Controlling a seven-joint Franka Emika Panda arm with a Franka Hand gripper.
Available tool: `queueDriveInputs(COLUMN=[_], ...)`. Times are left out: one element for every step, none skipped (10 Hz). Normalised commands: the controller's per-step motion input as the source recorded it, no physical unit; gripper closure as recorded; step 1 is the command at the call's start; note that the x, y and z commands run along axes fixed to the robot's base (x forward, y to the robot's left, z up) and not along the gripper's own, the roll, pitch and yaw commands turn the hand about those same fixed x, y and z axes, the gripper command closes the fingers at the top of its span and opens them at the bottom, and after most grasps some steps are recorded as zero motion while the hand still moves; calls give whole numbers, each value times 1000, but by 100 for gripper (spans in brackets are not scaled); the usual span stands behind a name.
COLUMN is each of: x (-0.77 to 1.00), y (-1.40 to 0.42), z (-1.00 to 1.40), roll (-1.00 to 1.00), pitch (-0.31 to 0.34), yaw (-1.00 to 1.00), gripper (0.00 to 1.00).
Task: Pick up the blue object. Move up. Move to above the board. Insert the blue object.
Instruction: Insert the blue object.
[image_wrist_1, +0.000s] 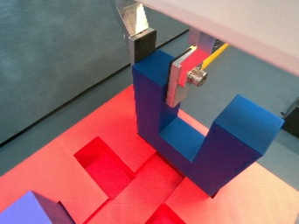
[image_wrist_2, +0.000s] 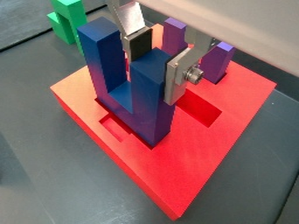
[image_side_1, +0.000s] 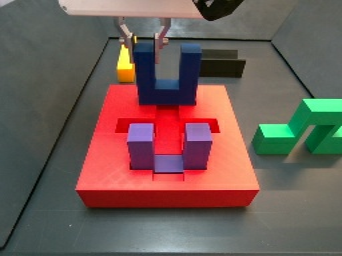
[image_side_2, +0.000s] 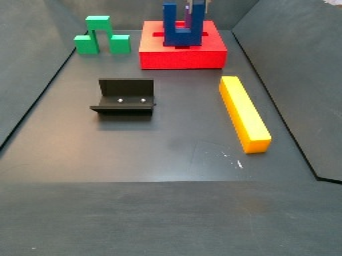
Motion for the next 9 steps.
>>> queueDriveInputs(x=[-6,-66,-203,-189,-94,-43,0,0,0], y=[-20,0,83,77,0,0,0,0,0], z=[-66,-249,-209,-146,-37,-57,-149,-214,-346], roll=[90,234,153,61,11,27,66,119,109], pitch=[0,0,0,0,0,0,0,0,0], yaw=[46,86,0,0,0,0,-111,-129,-74], gripper=[100,100,100,100,100,100,100,100,100])
